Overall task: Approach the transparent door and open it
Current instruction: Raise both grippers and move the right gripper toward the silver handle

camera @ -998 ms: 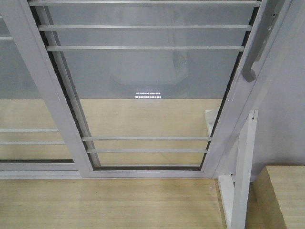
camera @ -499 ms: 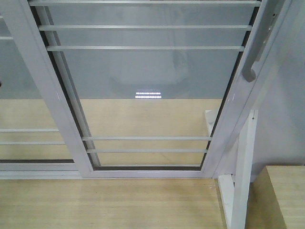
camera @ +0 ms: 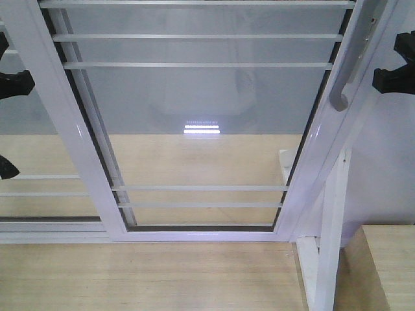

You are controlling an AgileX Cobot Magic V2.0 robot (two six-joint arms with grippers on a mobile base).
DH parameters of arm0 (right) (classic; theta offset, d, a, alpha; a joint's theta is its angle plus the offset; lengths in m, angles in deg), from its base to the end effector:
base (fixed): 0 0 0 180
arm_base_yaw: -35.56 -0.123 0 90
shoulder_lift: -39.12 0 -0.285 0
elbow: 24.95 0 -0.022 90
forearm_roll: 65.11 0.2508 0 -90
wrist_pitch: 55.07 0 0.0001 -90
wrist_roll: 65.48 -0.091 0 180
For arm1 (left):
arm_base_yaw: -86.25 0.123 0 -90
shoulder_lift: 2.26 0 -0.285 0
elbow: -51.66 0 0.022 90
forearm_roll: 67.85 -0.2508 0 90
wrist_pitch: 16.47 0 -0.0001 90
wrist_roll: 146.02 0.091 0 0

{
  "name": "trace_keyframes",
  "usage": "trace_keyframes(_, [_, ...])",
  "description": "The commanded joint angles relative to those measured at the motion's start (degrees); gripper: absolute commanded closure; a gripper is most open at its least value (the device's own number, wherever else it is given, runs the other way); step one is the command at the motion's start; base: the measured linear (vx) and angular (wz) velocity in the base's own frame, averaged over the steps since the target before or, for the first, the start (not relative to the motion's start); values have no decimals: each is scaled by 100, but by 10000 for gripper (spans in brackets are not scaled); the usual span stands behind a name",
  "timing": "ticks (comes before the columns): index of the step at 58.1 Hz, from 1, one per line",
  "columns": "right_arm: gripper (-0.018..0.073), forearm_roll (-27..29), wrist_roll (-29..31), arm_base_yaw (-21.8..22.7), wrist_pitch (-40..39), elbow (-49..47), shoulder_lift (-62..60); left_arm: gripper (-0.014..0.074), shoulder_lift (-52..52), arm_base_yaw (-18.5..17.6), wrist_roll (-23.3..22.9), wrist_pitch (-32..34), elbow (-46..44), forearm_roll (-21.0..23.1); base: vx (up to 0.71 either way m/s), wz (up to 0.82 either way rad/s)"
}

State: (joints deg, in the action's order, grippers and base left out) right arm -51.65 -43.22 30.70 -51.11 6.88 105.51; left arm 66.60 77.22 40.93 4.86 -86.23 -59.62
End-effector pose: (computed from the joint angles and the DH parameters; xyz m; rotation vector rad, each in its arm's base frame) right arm 0.2252 0.0206 0.3509 -0.2238 1.7675 -0.0356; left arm 0.2280 -0.0315 0.3198 0.0727 1.5671 -0.0930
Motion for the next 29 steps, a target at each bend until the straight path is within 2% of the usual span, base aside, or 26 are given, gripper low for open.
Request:
trace_keyframes(1, [466,15,26,15,-461,-210,-66,510,-37,-17,-50,538,-222,34,0,0])
trace_keyframes(7, [357,15,26,15,-461,-210,-66,433,30,-17,-50,486,-222,34,0,0])
trace_keyframes(21, [26,15,4,15,-461,-210,-66,197,95,-17,-50,366,-222,34,0,0])
trace_keyframes(29, [-52,300,-303,15,-455,-210,-47,111,95,-17,-50,366,-222,34,0,0])
